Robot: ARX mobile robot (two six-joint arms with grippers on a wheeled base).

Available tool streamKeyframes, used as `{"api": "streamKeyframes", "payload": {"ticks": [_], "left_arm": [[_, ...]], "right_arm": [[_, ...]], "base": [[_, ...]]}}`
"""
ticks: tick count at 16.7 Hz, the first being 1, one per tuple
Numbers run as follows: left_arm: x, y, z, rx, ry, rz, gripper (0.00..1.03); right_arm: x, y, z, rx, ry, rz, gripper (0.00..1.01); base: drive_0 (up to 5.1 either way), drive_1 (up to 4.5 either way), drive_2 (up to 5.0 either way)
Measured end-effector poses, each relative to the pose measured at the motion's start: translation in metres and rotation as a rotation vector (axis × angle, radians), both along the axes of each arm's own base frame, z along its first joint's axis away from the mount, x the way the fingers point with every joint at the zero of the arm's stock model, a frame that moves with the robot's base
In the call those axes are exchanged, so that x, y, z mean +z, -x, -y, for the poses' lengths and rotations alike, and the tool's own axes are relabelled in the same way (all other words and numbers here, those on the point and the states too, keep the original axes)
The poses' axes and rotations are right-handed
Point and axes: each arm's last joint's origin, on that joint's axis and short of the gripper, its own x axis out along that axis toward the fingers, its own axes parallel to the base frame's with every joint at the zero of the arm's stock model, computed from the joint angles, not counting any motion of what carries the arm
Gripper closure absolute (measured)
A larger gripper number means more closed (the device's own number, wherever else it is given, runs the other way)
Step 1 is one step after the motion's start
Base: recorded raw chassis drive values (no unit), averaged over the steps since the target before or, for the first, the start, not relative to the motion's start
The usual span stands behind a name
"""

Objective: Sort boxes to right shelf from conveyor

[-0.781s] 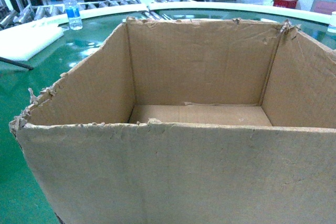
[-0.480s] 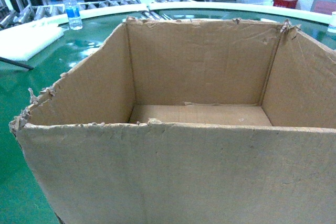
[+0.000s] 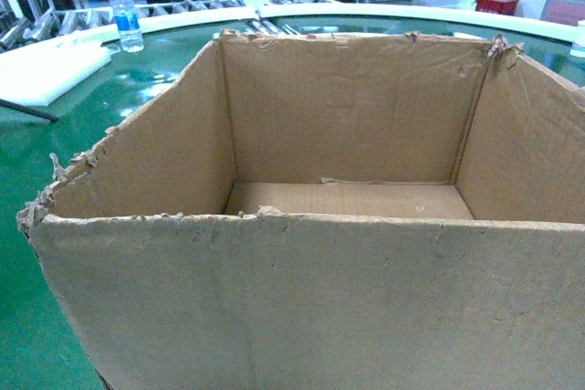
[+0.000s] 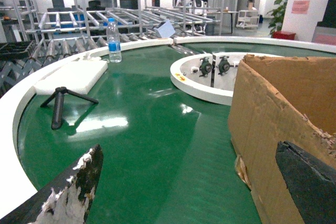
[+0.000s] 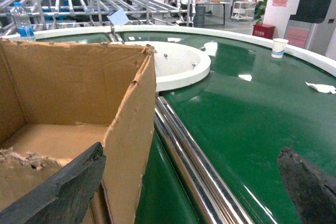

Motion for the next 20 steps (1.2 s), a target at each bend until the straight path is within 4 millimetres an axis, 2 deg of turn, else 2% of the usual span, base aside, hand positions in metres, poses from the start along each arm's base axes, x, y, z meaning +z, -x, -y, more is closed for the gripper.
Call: {"api": "streamKeyframes", "payload": {"ticks": [3,4,6,8,9,10,12,14,16,20], "left_arm": [[0.001,-0.006,0.001,-0.011,0.0,-0.019,0.05],[0.006,-0.011,0.004,-0.035,0.0,-0.018,0.05],[0.047,-0.031,0.014,-0.094,-0.001,0.085,0.05],[0.077,-0.057,0.022,-0.098,0.007,0.148,0.05],[0.086,-0.081,0.033,-0.134,-0.006,0.071,0.05],[0.078,-0.131,0.049,-0.178,-0.041,-0.15,0.05],[0.073,-0.155,0.057,-0.214,-0.018,-0.288,0.05],[0.065,-0.164,0.069,-0.279,0.016,-0.403,0.05],[0.048,-0.164,0.079,-0.315,0.051,-0.56,0.05],[0.028,-0.156,0.076,-0.212,0.132,-0.709,0.05]], "right_arm": [[0.007,-0.005,-0.001,-0.006,0.0,0.006,0.03],[0.016,-0.01,-0.002,-0.011,0.001,0.018,0.03],[0.05,-0.029,-0.005,-0.016,0.0,0.075,0.03],[0.068,-0.051,-0.01,-0.026,0.026,0.07,0.03],[0.071,-0.073,-0.015,-0.027,0.075,-0.013,0.03],[0.072,-0.119,-0.033,0.056,0.125,-0.165,0.03],[0.072,-0.145,-0.041,0.099,0.139,-0.317,0.03],[0.059,-0.156,-0.043,0.113,0.14,-0.431,0.03],[0.046,-0.161,-0.036,0.091,0.128,-0.51,0.03],[0.03,-0.157,-0.035,0.086,0.112,-0.552,0.03]], "base": [[0.0,0.0,0.0],[0.0,0.0,0.0],[0.0,0.0,0.0],[0.0,0.0,0.0],[0.0,0.0,0.0],[0.0,0.0,0.0],[0.0,0.0,0.0],[0.0,0.0,0.0],[0.0,0.0,0.0],[0.0,0.0,0.0]]}}
